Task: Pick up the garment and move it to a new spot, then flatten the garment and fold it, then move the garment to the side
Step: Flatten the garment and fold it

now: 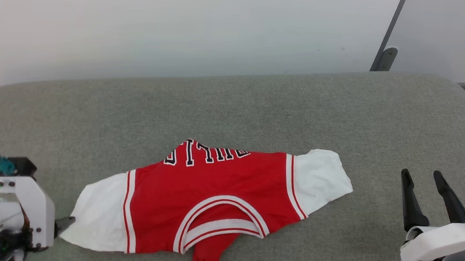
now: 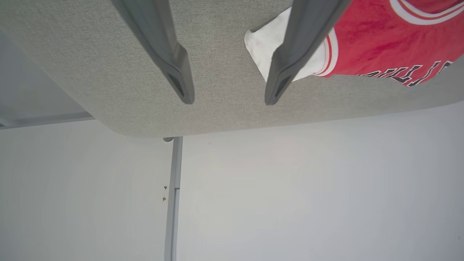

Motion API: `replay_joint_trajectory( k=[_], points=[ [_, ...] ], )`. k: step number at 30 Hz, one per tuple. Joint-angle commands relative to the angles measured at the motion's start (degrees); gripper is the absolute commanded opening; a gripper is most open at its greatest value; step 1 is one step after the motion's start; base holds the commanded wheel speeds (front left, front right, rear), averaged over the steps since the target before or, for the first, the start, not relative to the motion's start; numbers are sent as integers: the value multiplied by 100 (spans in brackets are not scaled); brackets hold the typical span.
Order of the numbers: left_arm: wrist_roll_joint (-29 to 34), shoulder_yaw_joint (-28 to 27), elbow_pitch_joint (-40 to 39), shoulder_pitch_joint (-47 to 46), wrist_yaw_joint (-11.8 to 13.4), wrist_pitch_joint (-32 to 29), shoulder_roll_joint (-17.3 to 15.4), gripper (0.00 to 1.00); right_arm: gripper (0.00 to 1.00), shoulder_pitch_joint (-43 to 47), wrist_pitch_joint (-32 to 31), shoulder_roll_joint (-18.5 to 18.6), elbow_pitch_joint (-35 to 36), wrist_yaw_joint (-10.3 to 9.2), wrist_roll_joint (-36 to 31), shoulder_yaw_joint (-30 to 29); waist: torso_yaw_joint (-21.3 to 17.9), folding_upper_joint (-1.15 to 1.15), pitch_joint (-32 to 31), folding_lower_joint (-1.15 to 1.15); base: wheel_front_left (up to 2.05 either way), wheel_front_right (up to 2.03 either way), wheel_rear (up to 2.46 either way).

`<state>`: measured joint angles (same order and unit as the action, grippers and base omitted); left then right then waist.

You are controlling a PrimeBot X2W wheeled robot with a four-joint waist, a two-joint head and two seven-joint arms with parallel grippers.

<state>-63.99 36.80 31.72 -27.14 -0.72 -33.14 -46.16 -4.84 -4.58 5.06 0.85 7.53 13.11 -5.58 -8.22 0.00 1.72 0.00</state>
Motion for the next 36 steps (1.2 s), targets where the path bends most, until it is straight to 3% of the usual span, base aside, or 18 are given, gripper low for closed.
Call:
replay_joint_trajectory(
  k=[1,10,26,27,28,29,36],
  points=[
    [48,23,-53,-89,18,-52,-26,100,100,58,-4,-16,44,-8,-15,4,-8,0,18,0,0,0,0],
    [129,272,-30,-230,35,-601,-28,100,100,-74,6,-38,220,-8,19,49,-141,0,280,0,0,0,0],
    [300,523,913,-318,-305,-538,185,100,100,-151,-148,-126,544,-8,-14,41,-234,0,696,0,0,0,0],
    [267,537,968,-327,-319,-587,216,77,100,-155,-180,-129,554,-8,-13,45,-222,0,711,0,0,0,0],
    [271,549,976,-346,-378,-574,244,35,100,-165,-193,-134,565,-8,-6,47,-208,0,727,0,0,0,0],
    [197,512,1018,-365,-388,-570,291,0,100,-174,-241,-136,570,-8,15,67,-192,0,743,0,0,0,0],
    [214,564,991,-601,-545,-568,375,0,100,-330,-990,-11,353,-8,240,227,-48,0,857,0,0,0,0]
  ],
)
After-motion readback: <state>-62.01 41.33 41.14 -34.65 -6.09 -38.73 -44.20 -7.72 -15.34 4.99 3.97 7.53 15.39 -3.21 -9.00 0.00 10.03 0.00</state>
